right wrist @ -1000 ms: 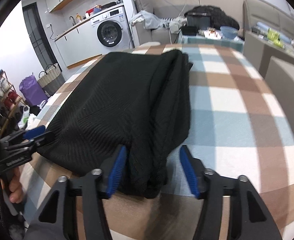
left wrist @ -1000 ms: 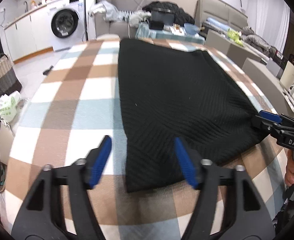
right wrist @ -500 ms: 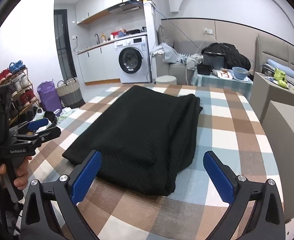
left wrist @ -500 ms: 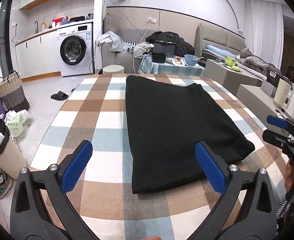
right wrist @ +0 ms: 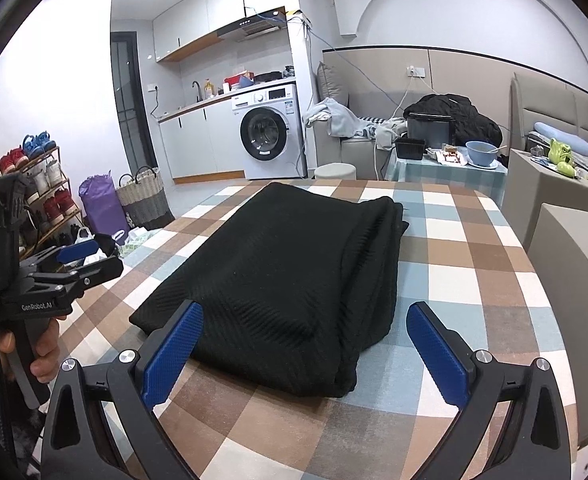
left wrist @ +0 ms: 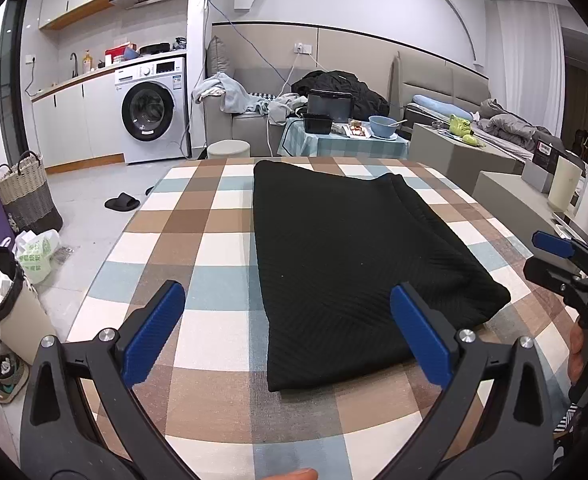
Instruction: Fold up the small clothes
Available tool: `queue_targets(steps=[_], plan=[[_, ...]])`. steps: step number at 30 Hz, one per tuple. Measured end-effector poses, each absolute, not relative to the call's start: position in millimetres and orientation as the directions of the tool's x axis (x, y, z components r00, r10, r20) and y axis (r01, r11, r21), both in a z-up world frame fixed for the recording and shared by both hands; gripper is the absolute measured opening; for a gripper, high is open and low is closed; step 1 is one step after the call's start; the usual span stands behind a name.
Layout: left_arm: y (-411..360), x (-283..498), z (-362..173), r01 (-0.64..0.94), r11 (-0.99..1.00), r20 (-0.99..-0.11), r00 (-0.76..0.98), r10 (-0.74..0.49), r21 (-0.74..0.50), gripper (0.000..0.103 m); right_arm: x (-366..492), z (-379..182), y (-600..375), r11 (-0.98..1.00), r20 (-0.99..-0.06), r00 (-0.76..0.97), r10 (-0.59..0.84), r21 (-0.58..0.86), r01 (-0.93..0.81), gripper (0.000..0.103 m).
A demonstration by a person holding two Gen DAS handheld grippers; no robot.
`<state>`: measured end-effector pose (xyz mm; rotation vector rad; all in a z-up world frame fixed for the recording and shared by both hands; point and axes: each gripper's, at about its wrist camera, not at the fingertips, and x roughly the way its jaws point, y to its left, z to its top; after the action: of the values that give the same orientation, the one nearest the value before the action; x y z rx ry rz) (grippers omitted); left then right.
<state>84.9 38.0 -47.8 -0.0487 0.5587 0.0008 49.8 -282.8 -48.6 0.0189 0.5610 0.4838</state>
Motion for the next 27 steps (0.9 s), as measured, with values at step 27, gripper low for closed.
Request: queue_targets(steps=[27], plan=[[49,78,-71,-0.033,0.997,-0.458,0.889,-0.001,-0.067,0.102,44,-61,-278,0.884,-0.434,0.778,0.454,0.114,-0.453,0.103]])
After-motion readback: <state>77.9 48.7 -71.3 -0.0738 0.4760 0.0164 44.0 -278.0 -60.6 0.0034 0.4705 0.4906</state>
